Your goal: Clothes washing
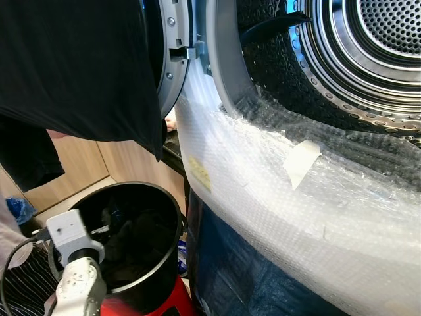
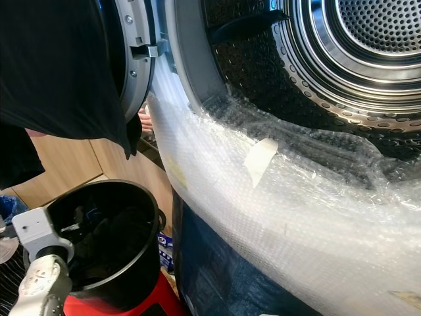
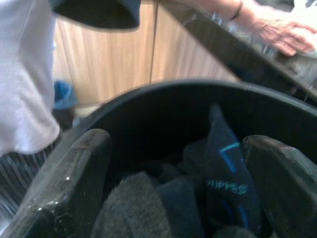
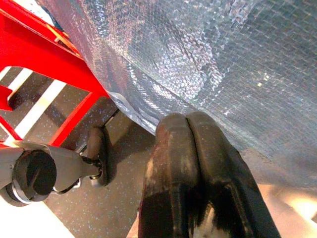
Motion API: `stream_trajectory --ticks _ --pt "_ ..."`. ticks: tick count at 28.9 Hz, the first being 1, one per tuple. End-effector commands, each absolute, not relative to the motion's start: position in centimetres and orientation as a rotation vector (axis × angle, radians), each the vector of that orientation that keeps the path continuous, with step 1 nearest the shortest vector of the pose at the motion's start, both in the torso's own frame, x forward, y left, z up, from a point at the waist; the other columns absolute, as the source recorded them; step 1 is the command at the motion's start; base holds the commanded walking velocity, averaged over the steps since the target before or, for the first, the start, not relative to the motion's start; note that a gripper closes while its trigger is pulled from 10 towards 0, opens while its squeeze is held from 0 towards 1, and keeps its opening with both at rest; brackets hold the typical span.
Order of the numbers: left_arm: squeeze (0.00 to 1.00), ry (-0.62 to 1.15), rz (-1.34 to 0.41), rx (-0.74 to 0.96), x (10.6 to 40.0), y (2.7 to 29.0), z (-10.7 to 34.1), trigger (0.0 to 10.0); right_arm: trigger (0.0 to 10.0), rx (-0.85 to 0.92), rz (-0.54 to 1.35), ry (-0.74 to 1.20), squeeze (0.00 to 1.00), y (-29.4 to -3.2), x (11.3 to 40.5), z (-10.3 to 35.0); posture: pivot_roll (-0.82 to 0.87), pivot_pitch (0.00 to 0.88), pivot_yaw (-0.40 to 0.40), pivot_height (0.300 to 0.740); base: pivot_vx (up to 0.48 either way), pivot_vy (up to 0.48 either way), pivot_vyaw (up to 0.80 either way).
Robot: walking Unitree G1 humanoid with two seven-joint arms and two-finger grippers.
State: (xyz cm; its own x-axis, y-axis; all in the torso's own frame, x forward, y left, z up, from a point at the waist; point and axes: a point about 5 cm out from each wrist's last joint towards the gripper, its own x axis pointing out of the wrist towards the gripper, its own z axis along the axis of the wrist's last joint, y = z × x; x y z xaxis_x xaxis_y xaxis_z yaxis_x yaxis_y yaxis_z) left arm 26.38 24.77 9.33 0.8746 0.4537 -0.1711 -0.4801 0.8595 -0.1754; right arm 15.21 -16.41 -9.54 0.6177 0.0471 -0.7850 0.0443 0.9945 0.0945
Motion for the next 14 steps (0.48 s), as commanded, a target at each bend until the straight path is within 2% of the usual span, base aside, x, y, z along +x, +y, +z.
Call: stream_trajectory --ticks 1,3,9,14 --pt "1.00 0.182 0.496 -0.230 26.3 25.0 9.0 10.0 10.0 0.119 -0.008 0.917 0.00 -16.4 15.1 -9.6 0.15 0.043 0.016 0.740 0.000 0.000 0.00" --pt "1.00 0.250 0.460 -0.242 26.2 24.6 8.2 10.0 10.0 0.118 -0.008 0.915 0.00 -16.4 15.2 -9.6 0.15 0.043 0.016 0.740 0.000 0.000 0.00" --pt "1.00 0.295 0.410 -0.308 26.1 23.4 7.9 10.0 10.0 0.118 -0.010 0.912 0.00 -16.5 15.2 -9.6 0.14 0.049 0.016 0.740 0.000 0.000 0.00" --pt "1.00 0.359 0.371 -0.293 26.0 22.5 7.4 10.0 10.0 0.117 -0.010 0.913 0.00 -16.6 15.2 -9.6 0.14 0.048 0.015 0.740 0.000 0.000 0.00"
